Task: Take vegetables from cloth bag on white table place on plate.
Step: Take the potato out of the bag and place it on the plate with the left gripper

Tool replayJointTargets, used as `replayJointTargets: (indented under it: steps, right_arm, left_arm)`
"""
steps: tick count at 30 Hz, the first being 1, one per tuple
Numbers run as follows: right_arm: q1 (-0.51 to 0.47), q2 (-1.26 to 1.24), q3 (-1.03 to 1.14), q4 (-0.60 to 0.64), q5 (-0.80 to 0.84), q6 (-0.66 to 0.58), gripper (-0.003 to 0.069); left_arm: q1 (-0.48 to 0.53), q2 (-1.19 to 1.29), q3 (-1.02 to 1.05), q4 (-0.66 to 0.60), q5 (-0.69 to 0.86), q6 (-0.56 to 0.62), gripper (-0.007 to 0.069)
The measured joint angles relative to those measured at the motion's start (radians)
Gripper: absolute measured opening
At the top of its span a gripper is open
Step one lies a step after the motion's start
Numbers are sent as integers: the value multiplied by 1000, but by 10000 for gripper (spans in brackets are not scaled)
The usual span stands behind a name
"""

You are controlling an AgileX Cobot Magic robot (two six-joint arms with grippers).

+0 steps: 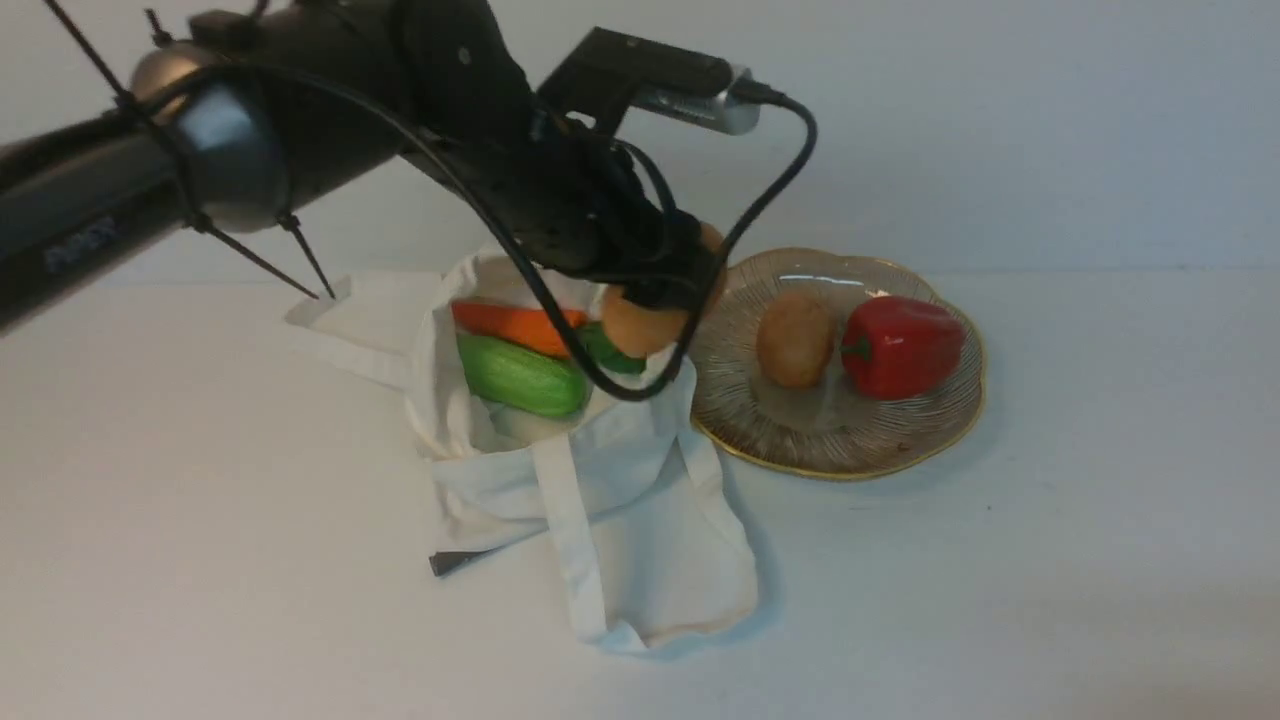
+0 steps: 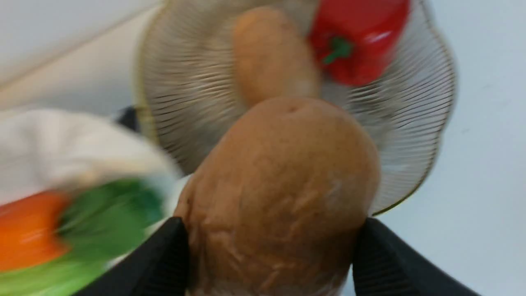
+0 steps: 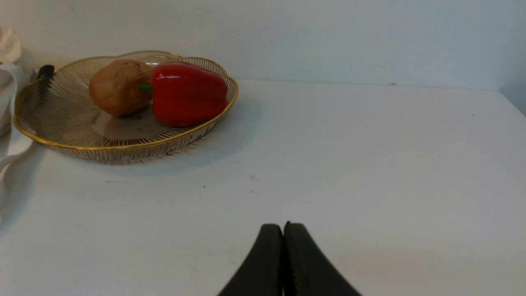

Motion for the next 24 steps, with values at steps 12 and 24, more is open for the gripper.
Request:
replayJointTargets:
  steps: [12, 24]
  right_arm:
    - [0, 0, 0, 0, 0, 0, -15]
    - [0, 0, 0, 0, 0, 0, -15]
  left_arm:
    - [-163, 196, 1, -40, -228, 48, 457]
    - [-181, 259, 1, -86, -463, 125, 535]
